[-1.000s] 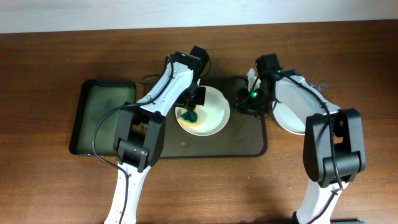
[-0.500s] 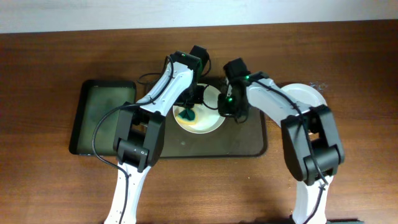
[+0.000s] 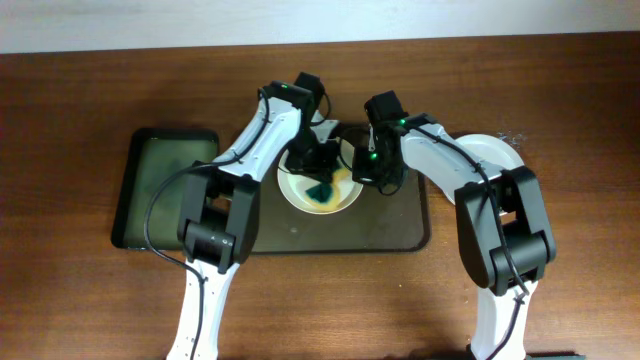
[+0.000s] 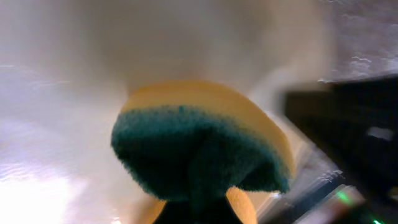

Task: Clean dirty plates on tray and stack at the side
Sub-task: 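Scrub the cream plate with the sponge while right gripper holds rim, then lift the sponge away with the left gripper toward the sponge tray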

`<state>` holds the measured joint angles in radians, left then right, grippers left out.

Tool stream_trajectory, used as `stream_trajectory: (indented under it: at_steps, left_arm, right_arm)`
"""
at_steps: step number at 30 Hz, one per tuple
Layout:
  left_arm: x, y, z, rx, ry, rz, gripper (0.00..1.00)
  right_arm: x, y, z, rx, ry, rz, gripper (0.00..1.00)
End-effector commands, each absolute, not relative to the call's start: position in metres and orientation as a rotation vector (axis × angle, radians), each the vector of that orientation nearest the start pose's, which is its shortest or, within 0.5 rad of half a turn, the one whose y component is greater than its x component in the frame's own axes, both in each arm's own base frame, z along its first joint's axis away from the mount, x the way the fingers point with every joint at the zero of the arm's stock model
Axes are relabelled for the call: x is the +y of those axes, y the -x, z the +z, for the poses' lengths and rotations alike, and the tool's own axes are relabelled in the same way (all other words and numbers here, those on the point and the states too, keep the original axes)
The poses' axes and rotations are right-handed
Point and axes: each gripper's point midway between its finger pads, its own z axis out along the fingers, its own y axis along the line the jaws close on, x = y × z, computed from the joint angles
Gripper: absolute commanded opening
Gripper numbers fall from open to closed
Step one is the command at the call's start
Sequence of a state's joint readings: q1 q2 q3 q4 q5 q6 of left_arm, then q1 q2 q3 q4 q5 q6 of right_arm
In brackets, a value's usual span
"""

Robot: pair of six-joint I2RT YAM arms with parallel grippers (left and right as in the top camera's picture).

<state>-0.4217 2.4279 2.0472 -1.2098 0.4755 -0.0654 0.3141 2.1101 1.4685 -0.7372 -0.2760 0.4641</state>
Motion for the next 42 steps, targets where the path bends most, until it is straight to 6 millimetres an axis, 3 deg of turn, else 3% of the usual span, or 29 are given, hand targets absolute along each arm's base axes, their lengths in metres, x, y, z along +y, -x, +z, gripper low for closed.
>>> stream_trajectory:
  at_steps: [1,3,5,8,11,16,20,23,28,31,34,36,37,42]
  left_arm:
    - [-0.307,-0.386,0.043,2.967,-0.693,-1.146,0.0]
    - [-0.304,-0.406,0.037,2.955,-0.604,-1.052,0.0]
    - [-0.285,-0.43,0.022,2.993,-0.438,-0.794,0.0]
    - [-0.227,-0.473,0.006,2.96,-0.117,-0.266,0.0]
    - [-0.163,-0.509,0.011,2.812,0.069,0.151,0.0]
    - [-0.085,-0.52,0.03,2.683,0.179,0.59,0.0]
    - [-0.068,-0.514,0.045,2.735,0.185,0.615,0.0]
    - [-0.067,-0.514,0.07,2.783,0.213,0.52,0.0]
    - [-0.091,-0.508,0.102,2.89,0.093,0.218,0.0]
    - [-0.105,-0.501,0.101,2.935,0.069,0.095,0.0]
    - [-0.108,-0.499,0.101,2.943,0.064,0.069,0.0]
    - [-0.103,-0.504,0.101,2.93,0.073,0.065,0.0]
    - [-0.099,-0.505,0.102,2.928,0.08,0.066,0.0]
    - [-0.081,-0.509,0.119,2.917,0.073,0.015,0.0]
  right_arm:
    - [0.172,-0.395,-0.006,3.06,-0.198,0.494,0.04]
    - [0.172,-0.394,-0.006,3.06,-0.198,0.493,0.04]
    - [0.172,-0.394,-0.006,3.063,-0.198,0.492,0.04]
    - [0.171,-0.391,-0.006,3.074,-0.2,0.487,0.04]
    - [0.171,-0.391,-0.006,3.075,-0.201,0.487,0.04]
    - [0.17,-0.39,-0.007,3.08,-0.204,0.476,0.04]
    - [0.169,-0.389,-0.007,3.084,-0.204,0.472,0.04]
    - [0.169,-0.387,-0.007,3.093,-0.207,0.468,0.04]
    - [0.169,-0.386,-0.007,3.097,-0.185,0.471,0.04]
    - [0.179,-0.39,0.001,3.073,-0.087,0.556,0.05]
    - [0.205,-0.407,0.025,2.967,0.1,0.744,0.2]
    - [0.215,-0.423,0.037,2.888,0.151,0.764,0.43]
    - [0.222,-0.429,0.04,2.849,0.176,0.771,0.49]
    - [0.244,-0.436,0.028,2.807,0.195,0.669,0.53]
